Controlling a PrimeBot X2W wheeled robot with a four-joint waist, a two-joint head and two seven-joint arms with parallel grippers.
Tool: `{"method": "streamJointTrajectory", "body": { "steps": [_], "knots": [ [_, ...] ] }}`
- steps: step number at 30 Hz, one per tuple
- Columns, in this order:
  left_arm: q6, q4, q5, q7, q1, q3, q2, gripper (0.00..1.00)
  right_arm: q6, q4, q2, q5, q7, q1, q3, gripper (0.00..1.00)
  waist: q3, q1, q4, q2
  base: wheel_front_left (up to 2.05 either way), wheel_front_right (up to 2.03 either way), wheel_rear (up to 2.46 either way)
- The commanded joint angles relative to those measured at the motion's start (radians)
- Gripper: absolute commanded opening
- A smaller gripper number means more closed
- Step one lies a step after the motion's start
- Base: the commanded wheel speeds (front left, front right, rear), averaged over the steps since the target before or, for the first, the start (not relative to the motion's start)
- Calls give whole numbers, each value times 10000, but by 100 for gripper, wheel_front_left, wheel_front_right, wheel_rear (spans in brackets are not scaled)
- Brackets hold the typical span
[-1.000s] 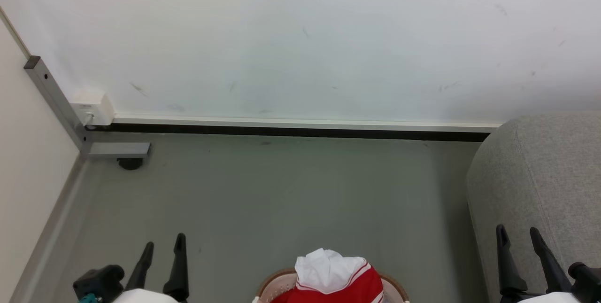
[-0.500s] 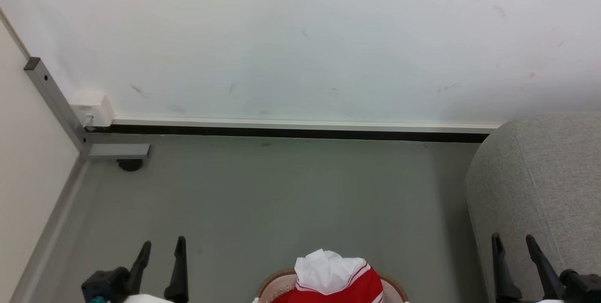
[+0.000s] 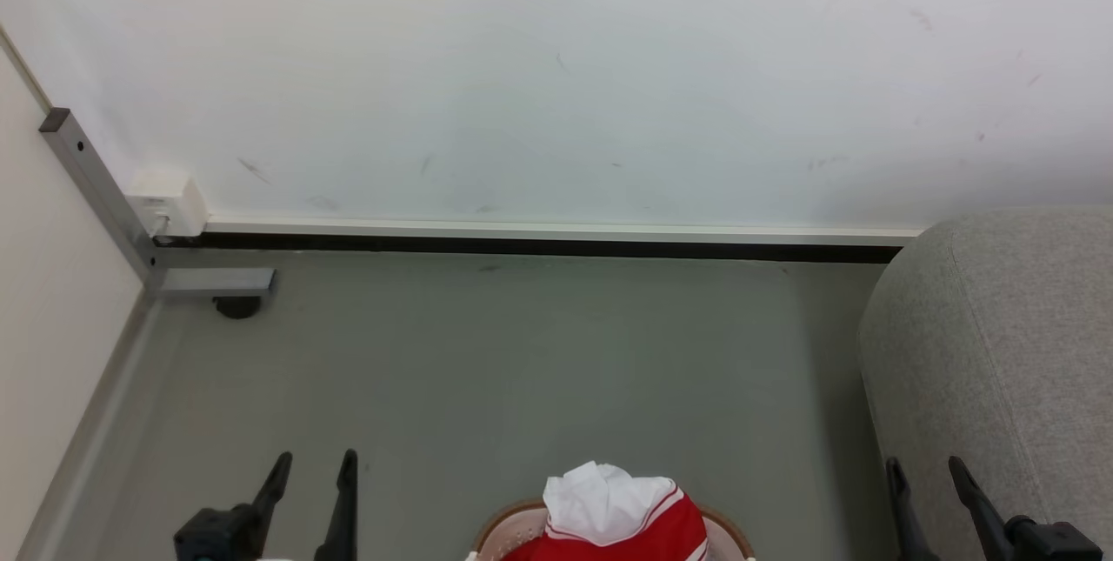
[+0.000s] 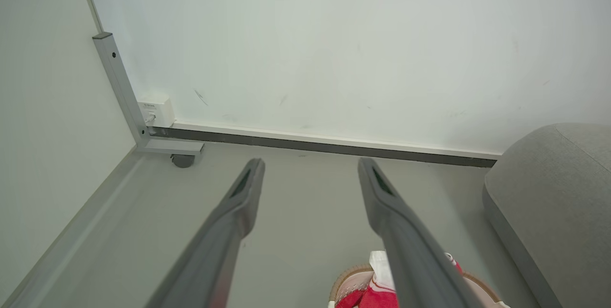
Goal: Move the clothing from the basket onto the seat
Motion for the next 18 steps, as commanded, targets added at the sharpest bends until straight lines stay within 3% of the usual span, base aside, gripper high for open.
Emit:
{"method": "streamJointTrajectory", "body": {
  "steps": [1,18],
  "knots": [
    [4,-9,286,-102,96,32,49,100,-17,1,-27,-107,-76,-14,9,100,-1,-1,-4,0,0,0,0],
    [-80,244,1668,-415,144,65,61,100,-20,303,-18,-776,-404,-82,239,100,42,-1,-136,0,0,0,0]
  ]
}}
